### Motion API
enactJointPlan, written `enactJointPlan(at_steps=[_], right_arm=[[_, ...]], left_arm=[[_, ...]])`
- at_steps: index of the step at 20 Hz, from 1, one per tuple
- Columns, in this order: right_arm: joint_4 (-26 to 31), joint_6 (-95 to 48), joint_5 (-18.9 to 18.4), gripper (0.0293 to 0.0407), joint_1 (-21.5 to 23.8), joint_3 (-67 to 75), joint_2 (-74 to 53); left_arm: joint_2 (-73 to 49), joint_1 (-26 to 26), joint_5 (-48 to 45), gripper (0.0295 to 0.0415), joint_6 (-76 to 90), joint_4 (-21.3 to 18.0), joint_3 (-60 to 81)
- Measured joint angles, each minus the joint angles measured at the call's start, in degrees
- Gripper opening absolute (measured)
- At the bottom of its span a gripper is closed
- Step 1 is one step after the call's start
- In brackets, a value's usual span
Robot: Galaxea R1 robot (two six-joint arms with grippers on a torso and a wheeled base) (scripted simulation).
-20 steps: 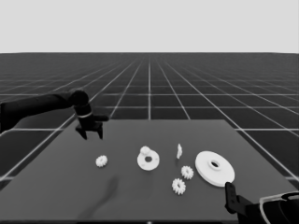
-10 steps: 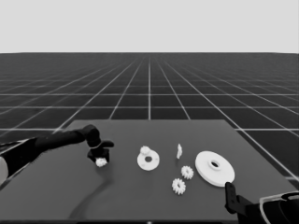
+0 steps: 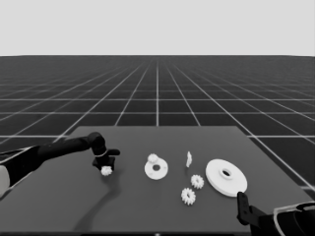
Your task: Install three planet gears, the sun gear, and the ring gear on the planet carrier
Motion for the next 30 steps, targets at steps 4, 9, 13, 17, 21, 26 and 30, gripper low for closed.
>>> enactJointPlan(at_steps=[4, 9, 13, 17, 21, 26, 30], right_arm=[[0.0, 0.0, 0.0, 0.0385, 0.0, 0.0, 0.0], [0.0, 0.0, 0.0, 0.0385, 0.0, 0.0, 0.0], [0.0, 0.0, 0.0, 0.0385, 0.0, 0.0, 0.0], [0.0, 0.0, 0.0, 0.0385, 0.0, 0.0, 0.0], [0.0, 0.0, 0.0, 0.0385, 0.0, 0.0, 0.0], [0.0, 0.0, 0.0, 0.0385, 0.0, 0.0, 0.0], [0.0, 0.0, 0.0, 0.0385, 0.0, 0.0, 0.0]], left_arm=[[-4.43, -5.6, 6.92, 0.0313, -4.03, -4.6, 9.99], [-5.13, -20.83, 14.76, 0.0312, -4.29, -14.77, 11.21], [-4.86, -21.61, 15.28, 0.0312, -4.01, -15.43, 10.59], [21.07, -21.75, 14.6, 0.0312, -29.86, -16.0, 10.47], [26.01, -21.77, 14.6, 0.0312, -29.86, -16.0, 5.68], [27.51, -5.37, 10.03, 0.0312, -27.63, -0.15, 1.35], [28.79, -1.84, 8.16, 0.0312, -25.27, 2.82, -2.82]])
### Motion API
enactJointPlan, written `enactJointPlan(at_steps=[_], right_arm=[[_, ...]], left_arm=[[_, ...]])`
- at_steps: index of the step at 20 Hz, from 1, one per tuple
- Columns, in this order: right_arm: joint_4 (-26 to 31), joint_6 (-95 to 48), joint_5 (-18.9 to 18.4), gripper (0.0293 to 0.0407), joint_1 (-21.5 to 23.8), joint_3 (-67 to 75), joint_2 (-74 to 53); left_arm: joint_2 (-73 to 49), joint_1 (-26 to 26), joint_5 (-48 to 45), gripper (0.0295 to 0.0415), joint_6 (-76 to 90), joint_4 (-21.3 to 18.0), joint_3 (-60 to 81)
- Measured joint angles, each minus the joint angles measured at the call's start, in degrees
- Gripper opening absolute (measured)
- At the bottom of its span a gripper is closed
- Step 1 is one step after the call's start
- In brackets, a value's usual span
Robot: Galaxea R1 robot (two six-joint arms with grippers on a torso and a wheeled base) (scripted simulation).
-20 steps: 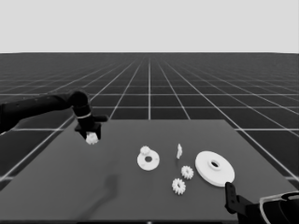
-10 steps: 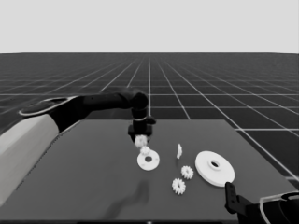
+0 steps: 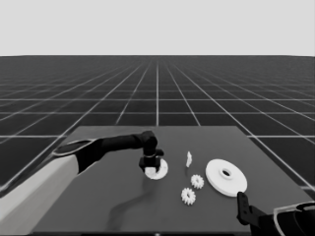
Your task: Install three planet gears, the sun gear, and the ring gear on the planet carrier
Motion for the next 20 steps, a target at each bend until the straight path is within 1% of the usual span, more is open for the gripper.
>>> enactJointPlan(at_steps=[3, 4, 5, 6, 8, 13, 14, 15, 16, 18, 20], right_arm=[[0.0, 0.0, 0.0, 0.0385, 0.0, 0.0, 0.0], [0.0, 0.0, 0.0, 0.0385, 0.0, 0.0, 0.0], [0.0, 0.0, 0.0, 0.0385, 0.0, 0.0, 0.0], [0.0, 0.0, 0.0, 0.0385, 0.0, 0.0, 0.0], [0.0, 0.0, 0.0, 0.0385, 0.0, 0.0, 0.0], [0.0, 0.0, 0.0, 0.0385, 0.0, 0.0, 0.0], [0.0, 0.0, 0.0, 0.0385, 0.0, 0.0, 0.0], [0.0, 0.0, 0.0, 0.0385, 0.0, 0.0, 0.0], [0.0, 0.0, 0.0, 0.0385, 0.0, 0.0, 0.0], [0.0, 0.0, 0.0, 0.0385, 0.0, 0.0, 0.0], [0.0, 0.0, 0.0, 0.0385, 0.0, 0.0, 0.0]], left_arm=[[0.15, 0.32, -0.23, 0.0312, 0.27, 0.3, -0.49], [0.17, 0.34, -0.26, 0.0344, 0.29, 0.33, -0.54], [0.18, 0.36, -0.28, 0.0372, 0.31, 0.35, -0.57], [0.18, 0.36, -0.29, 0.0381, 0.32, 0.36, -0.59], [0.19, 0.37, -0.29, 0.0384, 0.33, 0.37, -0.6], [0.19, 0.37, -0.3, 0.0385, 0.33, 0.38, -0.61], [-2.38, -5.29, 3.88, 0.0385, -4.21, -6.26, 7.42], [-2.93, -11.56, 5.23, 0.0385, -5.68, -11.27, 9.66], [-2.82, -15.27, 5.73, 0.0385, -5.69, -14.41, 9.59], [-2.48, -18.5, 6.16, 0.0385, -5.1, -17.32, 8.63], [-2.3, -19.49, 6.34, 0.0385, -4.76, -18.31, 8.09]])
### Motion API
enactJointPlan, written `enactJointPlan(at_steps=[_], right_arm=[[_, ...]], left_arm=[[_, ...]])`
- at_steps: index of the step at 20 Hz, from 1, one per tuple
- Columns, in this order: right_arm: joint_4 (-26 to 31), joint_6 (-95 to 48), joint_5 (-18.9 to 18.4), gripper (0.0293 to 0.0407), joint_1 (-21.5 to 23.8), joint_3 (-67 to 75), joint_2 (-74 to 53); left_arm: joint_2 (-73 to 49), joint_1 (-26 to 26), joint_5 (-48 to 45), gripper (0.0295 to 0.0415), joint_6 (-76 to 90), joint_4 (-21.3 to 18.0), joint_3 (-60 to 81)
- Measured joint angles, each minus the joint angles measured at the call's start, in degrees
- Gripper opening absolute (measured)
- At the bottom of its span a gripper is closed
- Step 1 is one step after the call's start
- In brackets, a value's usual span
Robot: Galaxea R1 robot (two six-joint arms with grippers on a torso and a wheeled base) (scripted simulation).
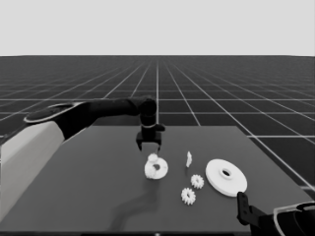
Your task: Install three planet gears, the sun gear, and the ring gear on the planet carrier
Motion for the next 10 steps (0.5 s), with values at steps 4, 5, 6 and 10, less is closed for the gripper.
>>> enactJointPlan(at_steps=[4, 5, 6, 10], right_arm=[[0.0, 0.0, 0.0, 0.0385, 0.0, 0.0, 0.0], [0.0, 0.0, 0.0, 0.0385, 0.0, 0.0, 0.0], [0.0, 0.0, 0.0, 0.0385, 0.0, 0.0, 0.0], [0.0, 0.0, 0.0, 0.0385, 0.0, 0.0, 0.0]], left_arm=[[-15.06, -2.66, -20.66, 0.0409, 27.82, 7.71, 25.04], [-36.83, -4.6, -33.44, 0.0412, 54.55, 12.62, 43.89], [-51.04, -5.77, -40.89, 0.04, 71.39, 15.52, 54.83], [-67.82, -7.25, -50.33, 0.0385, 92.56, 19.15, 68.88]])
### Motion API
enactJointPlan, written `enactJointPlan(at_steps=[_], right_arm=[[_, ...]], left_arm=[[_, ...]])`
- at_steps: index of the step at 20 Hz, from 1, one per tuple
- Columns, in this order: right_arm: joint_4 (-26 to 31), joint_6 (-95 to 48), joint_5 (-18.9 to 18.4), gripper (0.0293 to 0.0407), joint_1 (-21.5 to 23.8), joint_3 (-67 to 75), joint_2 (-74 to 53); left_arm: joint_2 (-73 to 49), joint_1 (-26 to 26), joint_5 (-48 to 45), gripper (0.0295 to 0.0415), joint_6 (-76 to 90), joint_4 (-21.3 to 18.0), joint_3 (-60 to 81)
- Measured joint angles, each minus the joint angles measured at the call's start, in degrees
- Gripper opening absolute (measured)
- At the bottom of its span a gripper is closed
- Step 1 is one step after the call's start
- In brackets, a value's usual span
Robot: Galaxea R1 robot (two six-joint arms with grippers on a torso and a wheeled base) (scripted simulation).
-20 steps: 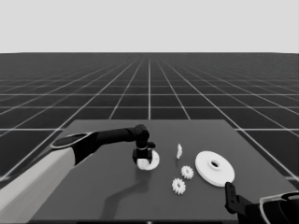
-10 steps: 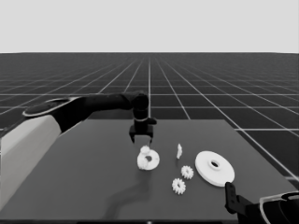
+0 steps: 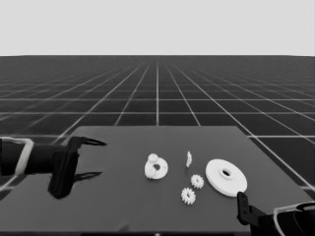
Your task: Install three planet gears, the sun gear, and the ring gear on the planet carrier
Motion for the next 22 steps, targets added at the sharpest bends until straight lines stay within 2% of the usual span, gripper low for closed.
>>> enactJointPlan(at_steps=[3, 4, 5, 6, 8, 13, 14, 15, 16, 18, 22], right_arm=[[0.0, 0.0, 0.0, 0.0385, 0.0, 0.0, 0.0], [15.28, 27.74, -23.88, 0.0391, 18.7, 0.09, 16.38], [30.16, 53.8, -27.39, 0.0393, 29.21, -8.97, 32.56], [36.15, 63.57, -25.21, 0.039, 32.23, -18.11, 39.08], [40.27, 70.17, -23.17, 0.0386, 33.48, -27.92, 43.78], [42.03, 72.75, -22.36, 0.0385, 33.69, -33.23, 45.9], [29.42, 73.31, -22.61, 0.0385, 23.33, -32.91, 45.84], [21.9, 71.55, -22.5, 0.0385, 14.47, -35.17, 46.26], [17.92, 69.46, -21.73, 0.0385, 9.83, -38.01, 46.82], [14.72, 67.13, -20.34, 0.0385, 6.19, -41.58, 47.63], [13.41, 65.99, -19.48, 0.0385, 4.78, -43.45, 48.1]], left_arm=[[-1.69, -0.19, -1.02, 0.0385, 2.29, 0.4, 1.49], [-1.86, -0.21, -1.13, 0.0385, 2.54, 0.44, 1.64], [-1.96, -0.23, -1.19, 0.0385, 2.68, 0.47, 1.73], [-2.02, -0.23, -1.23, 0.0385, 2.76, 0.48, 1.78], [-2.07, -0.24, -1.27, 0.0385, 2.84, 0.5, 1.83], [-2.1, -0.25, -1.28, 0.0385, 2.88, 0.5, 1.86], [-2.1, -0.25, -1.28, 0.0385, 2.88, 0.5, 1.86], [-2.1, -0.25, -1.28, 0.0385, 2.88, 0.5, 1.86], [-2.1, -0.25, -1.28, 0.0385, 2.88, 0.5, 1.86], [-2.1, -0.25, -1.28, 0.0385, 2.88, 0.5, 1.86], [-2.1, -0.25, -1.28, 0.0385, 2.88, 0.5, 1.86]])
